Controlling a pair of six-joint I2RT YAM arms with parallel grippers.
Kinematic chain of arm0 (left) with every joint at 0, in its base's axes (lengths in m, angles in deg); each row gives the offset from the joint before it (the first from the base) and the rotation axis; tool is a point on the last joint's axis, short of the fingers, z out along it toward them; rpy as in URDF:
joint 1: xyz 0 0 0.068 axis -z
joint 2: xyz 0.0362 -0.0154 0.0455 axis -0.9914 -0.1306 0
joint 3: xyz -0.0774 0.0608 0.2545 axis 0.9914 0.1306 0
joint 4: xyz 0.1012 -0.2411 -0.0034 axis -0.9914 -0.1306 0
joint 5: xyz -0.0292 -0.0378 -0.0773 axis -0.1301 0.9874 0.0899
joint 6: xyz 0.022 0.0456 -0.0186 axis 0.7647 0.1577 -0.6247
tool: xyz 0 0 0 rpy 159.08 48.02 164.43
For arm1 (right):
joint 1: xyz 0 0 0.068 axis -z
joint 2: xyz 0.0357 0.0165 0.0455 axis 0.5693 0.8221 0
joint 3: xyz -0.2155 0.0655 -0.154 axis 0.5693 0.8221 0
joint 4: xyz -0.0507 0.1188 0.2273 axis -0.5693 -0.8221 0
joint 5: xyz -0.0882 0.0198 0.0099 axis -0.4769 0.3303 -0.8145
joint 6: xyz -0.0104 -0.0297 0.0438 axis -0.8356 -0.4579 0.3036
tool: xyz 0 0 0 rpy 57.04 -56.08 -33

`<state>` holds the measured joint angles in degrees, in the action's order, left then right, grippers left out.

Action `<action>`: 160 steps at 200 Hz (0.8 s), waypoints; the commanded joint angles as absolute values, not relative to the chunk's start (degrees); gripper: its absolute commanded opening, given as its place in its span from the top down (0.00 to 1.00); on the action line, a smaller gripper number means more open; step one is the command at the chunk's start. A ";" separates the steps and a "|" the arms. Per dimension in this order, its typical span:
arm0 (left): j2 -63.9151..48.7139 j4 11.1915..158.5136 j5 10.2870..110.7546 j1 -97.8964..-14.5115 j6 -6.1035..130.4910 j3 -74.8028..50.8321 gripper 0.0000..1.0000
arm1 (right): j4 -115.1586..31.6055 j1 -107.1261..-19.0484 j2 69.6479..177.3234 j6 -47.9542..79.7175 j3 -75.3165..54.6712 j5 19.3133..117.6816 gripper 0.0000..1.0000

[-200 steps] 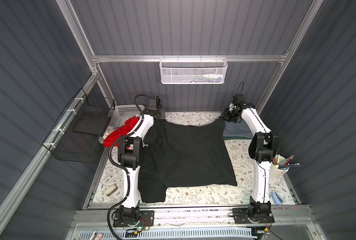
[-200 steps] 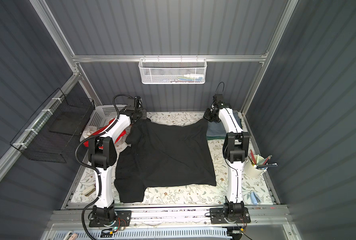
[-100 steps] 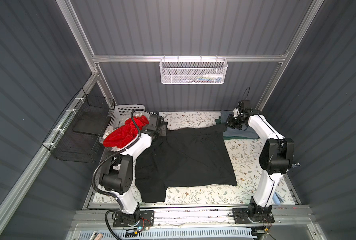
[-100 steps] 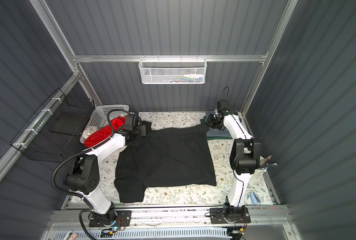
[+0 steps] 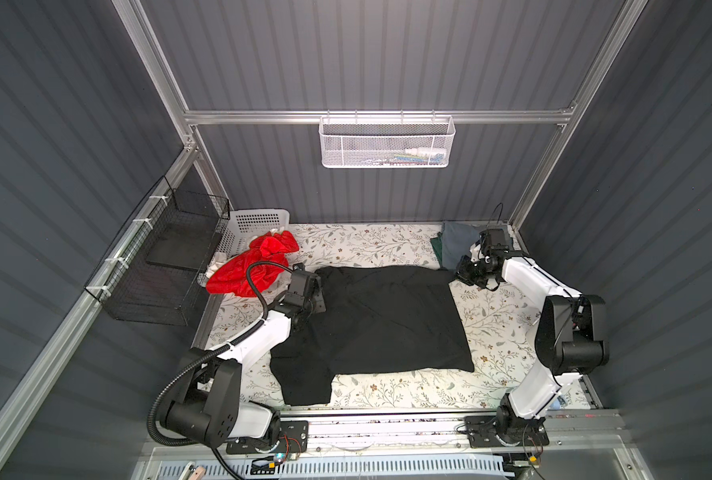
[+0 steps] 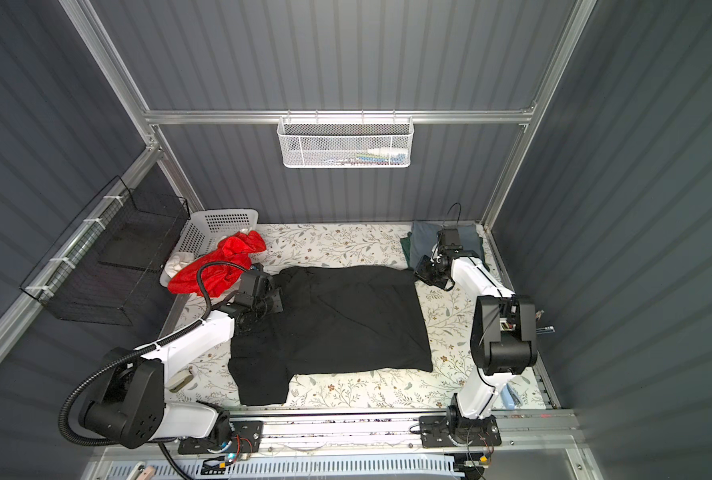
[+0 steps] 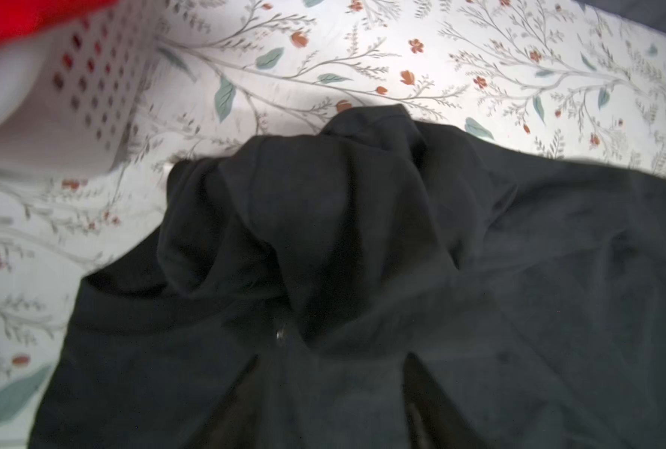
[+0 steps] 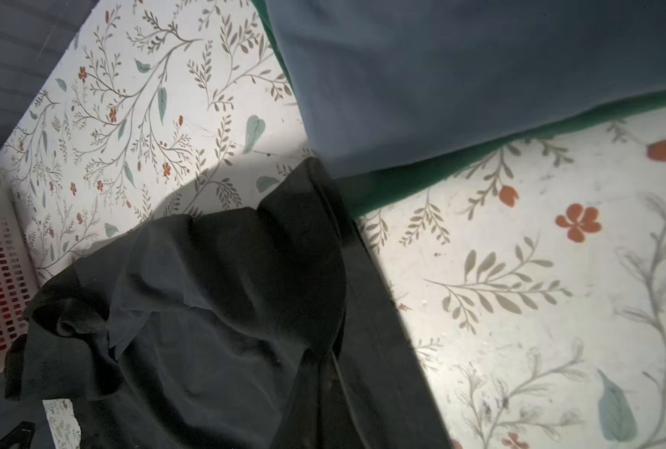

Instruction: Fold and stack the t-shirts

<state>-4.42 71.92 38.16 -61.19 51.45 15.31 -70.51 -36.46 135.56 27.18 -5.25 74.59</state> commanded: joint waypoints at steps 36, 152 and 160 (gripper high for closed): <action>-8.79 62.88 38.39 -61.22 48.27 0.26 0.28 | -67.59 -36.26 134.51 28.75 -1.98 74.90 1.00; -25.99 58.70 50.22 -60.87 47.14 -8.19 0.51 | -66.93 -36.20 135.02 28.94 -1.88 75.60 1.00; -26.42 58.41 49.85 -60.87 47.60 -8.45 0.57 | -66.80 -36.21 135.17 28.94 -1.75 75.55 1.00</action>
<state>-26.51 60.73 49.74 -61.15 46.79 -7.66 -67.45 -36.44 135.47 28.66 -2.54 75.07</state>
